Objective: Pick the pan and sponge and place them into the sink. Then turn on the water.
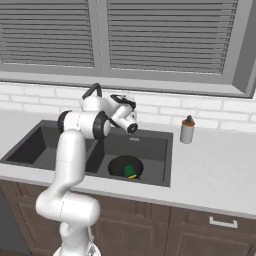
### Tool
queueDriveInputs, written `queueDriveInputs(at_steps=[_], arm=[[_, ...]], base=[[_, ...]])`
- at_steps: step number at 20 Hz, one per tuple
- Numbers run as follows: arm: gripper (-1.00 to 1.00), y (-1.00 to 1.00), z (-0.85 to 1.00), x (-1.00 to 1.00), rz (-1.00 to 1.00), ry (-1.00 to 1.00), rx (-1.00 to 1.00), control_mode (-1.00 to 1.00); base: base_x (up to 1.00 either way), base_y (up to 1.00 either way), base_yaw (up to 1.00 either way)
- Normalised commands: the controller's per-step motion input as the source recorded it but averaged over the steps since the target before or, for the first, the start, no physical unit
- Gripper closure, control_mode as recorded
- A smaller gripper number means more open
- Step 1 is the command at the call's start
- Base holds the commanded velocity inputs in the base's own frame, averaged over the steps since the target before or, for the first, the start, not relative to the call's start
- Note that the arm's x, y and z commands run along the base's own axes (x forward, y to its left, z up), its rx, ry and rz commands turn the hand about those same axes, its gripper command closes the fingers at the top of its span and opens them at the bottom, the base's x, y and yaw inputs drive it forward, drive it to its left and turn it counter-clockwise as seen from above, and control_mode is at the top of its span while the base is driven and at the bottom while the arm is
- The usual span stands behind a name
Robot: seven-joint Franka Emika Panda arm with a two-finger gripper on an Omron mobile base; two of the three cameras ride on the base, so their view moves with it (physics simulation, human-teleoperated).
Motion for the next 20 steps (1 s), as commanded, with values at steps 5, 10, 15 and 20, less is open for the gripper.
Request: queueDriveInputs(at_steps=[5, 10, 15, 20], arm=[[1.0, 0.04, -0.17, 0.32, 0.0, 0.03, 0.0, -1.0], [1.0, -0.01, -0.13, 0.12, 0.0, 0.01, 0.0, -1.0], [1.0, -0.37, -0.1, 0.0, -0.07, 0.02, 0.02, -1.0], [1.0, -0.71, -0.11, 0.0, -0.19, 0.1, 0.04, -1.0]], base=[[0.0, 0.0, 0.0], [0.0, 0.0, 0.0], [0.0, 0.0, 0.0], [0.0, 0.0, 0.0]])
